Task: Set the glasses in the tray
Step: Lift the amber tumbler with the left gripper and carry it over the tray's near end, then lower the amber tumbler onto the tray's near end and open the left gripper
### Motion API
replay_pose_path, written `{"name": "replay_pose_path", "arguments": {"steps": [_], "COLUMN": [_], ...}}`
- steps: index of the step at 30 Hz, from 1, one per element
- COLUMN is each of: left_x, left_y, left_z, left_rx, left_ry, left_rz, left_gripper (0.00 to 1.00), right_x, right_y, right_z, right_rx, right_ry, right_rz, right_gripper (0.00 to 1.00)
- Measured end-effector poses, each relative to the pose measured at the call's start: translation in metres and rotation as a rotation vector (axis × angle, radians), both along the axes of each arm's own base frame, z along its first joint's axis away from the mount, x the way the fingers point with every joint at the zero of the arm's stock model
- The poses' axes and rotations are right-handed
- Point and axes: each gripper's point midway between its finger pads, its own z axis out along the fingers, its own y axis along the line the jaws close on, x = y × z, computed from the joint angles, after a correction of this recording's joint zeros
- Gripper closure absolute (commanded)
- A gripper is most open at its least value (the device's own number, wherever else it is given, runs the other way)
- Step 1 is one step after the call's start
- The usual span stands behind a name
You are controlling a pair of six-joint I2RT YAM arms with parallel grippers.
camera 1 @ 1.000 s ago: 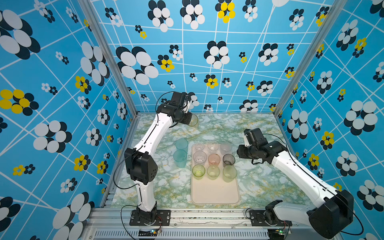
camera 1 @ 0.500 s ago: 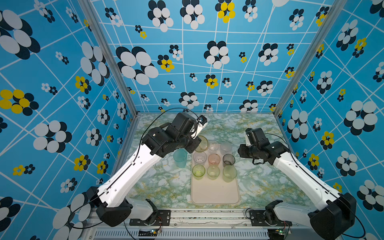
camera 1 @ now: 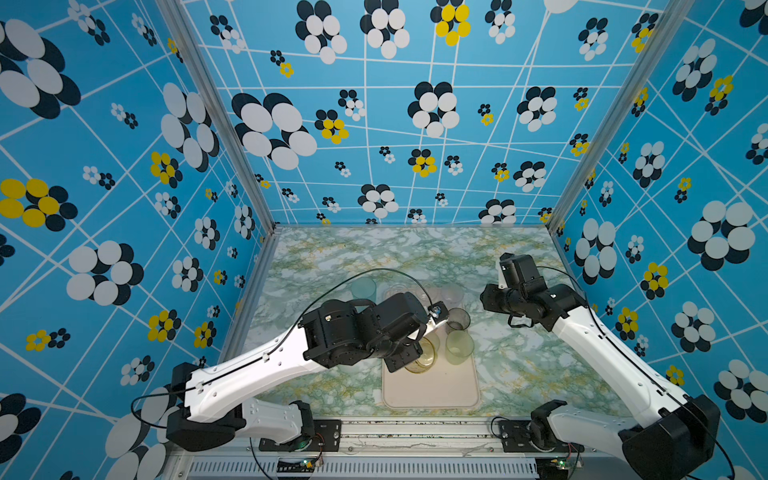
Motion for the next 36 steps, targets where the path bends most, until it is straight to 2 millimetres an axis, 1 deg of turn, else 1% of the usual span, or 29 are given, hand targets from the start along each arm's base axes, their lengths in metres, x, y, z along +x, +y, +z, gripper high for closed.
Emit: {"name": "replay_pose_path", "arguments": {"steps": [3, 7, 10, 12, 17, 23, 27, 31, 36], "left_x": [-0.011, -0.019, -0.022, -0.024, -0.024, -0.024, -0.025, -0.025, -0.025], "left_y": [-0.019, -0.040, -0.054, -0.062, -0.080, -0.100, -0.106, -0.111, -0.120], "left_z": [-0.025, -0.062, -0.084, -0.093, -0.108, -0.129, -0.144, -0.149, -0.160], "left_rx": [0.076, 0.182, 0.224, 0.232, 0.238, 0.255, 0.275, 0.271, 0.265], "left_ry": [0.034, 0.075, 0.103, 0.121, 0.147, 0.174, 0.195, 0.202, 0.216], "left_rz": [-0.051, -0.101, -0.128, -0.138, -0.149, -0.158, -0.167, -0.171, -0.176], "left_gripper": [0.93, 0.93, 0.93, 0.93, 0.93, 0.93, 0.93, 0.94, 0.94], "right_x": [-0.002, -0.002, -0.003, -0.003, -0.004, -0.004, 0.000, 0.003, 0.004], "right_y": [-0.001, -0.001, -0.001, -0.001, -0.001, -0.003, -0.013, -0.026, -0.031], "right_z": [0.004, 0.006, 0.006, 0.008, 0.012, 0.012, 0.013, 0.015, 0.022], "right_rx": [0.005, 0.008, 0.010, 0.012, 0.018, 0.007, -0.003, -0.006, -0.005], "right_ry": [-0.012, -0.016, -0.017, -0.021, -0.035, -0.039, -0.044, -0.053, -0.078], "right_rz": [0.000, 0.001, 0.002, 0.003, 0.003, -0.001, -0.032, -0.068, -0.077], "right_gripper": [0.60, 0.60, 0.60, 0.60, 0.60, 0.60, 0.60, 0.60, 0.60]}}
